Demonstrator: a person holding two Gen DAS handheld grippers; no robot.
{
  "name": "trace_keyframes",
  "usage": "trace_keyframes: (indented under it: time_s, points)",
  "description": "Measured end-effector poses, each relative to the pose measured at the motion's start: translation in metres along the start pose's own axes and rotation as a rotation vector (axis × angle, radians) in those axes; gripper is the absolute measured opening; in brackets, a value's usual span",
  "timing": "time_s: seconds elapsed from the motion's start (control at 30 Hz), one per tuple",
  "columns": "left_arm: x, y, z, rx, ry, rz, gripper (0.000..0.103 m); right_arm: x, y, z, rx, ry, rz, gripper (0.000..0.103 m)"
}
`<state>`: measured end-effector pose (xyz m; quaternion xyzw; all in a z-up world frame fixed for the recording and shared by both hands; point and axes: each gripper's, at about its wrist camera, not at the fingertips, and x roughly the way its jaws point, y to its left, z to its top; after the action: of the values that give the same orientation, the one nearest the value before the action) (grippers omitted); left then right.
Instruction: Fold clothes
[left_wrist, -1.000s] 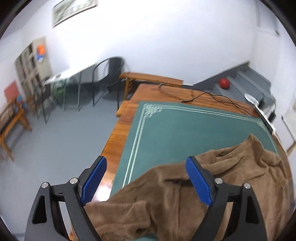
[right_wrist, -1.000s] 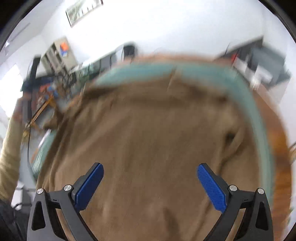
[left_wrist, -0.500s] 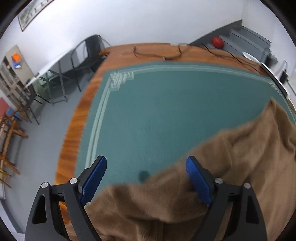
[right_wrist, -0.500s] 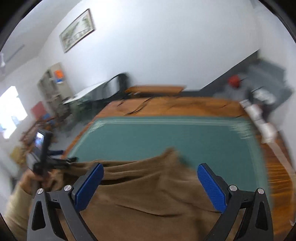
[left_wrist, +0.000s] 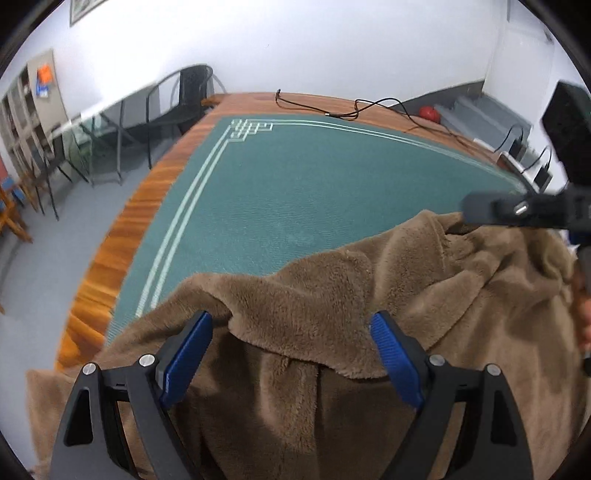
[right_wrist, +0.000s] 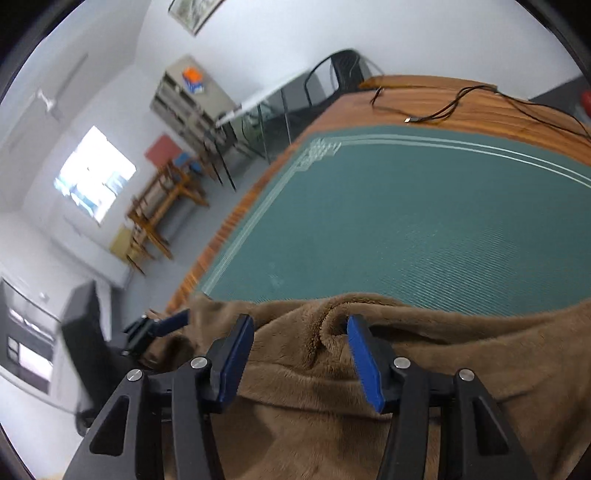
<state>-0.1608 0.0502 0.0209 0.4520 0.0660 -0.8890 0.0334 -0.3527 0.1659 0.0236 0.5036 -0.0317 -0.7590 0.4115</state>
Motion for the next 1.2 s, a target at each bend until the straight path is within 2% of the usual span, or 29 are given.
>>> trace_keyframes:
  time_s: [0.1,0.27,0.33,0.43,0.57,0.63,0.73,0.8,0.9,0.97,1.07,1.17,1.2]
  points:
    - [0.007,0.011,-0.002,-0.04,0.017,-0.03,0.09,0.016,-0.006,-0.002,0.001,0.051,-0.077,0.055]
    - [0.008,0.015,-0.005,-0.048,0.019,-0.047,0.09,0.035,-0.018,-0.013,-0.044,0.126,-0.182,0.045]
    - [0.009,0.014,-0.005,-0.044,0.018,-0.043,0.09,0.039,-0.016,-0.015,-0.104,0.134,-0.192,0.045]
    - [0.011,0.016,-0.005,-0.05,0.019,-0.039,0.09,0.044,-0.006,-0.015,-0.164,0.14,-0.161,0.045]
    - [0.01,0.019,-0.005,-0.063,0.009,-0.036,0.09,0.055,0.0,-0.014,-0.226,0.137,-0.189,0.045]
    - [0.008,0.02,-0.004,-0.074,-0.003,-0.037,0.09,0.054,0.002,-0.013,-0.23,0.13,-0.194,0.029]
    - [0.001,0.022,-0.003,-0.083,-0.034,-0.038,0.09,0.042,0.006,-0.016,-0.25,0.072,-0.222,0.018]
    - [-0.007,0.019,-0.002,-0.068,-0.068,-0.04,0.09,0.022,0.008,-0.012,-0.218,-0.014,-0.243,0.015]
    - [-0.018,0.009,-0.003,-0.017,-0.113,-0.028,0.091,0.001,0.013,0.0,-0.218,-0.156,-0.366,0.012]
    - [-0.018,0.001,-0.004,0.026,-0.127,-0.018,0.095,-0.005,0.014,0.007,-0.213,-0.206,-0.414,0.01]
    - [-0.004,-0.005,-0.005,0.047,-0.088,0.016,0.095,0.0,0.012,0.015,-0.219,-0.245,-0.501,0.01]
    - [0.016,0.003,-0.005,0.018,-0.025,0.052,0.095,0.013,0.004,0.02,-0.203,-0.229,-0.503,0.011]
    - [0.017,0.008,-0.004,-0.001,-0.019,0.048,0.095,0.015,-0.001,0.019,-0.179,-0.215,-0.453,0.011]
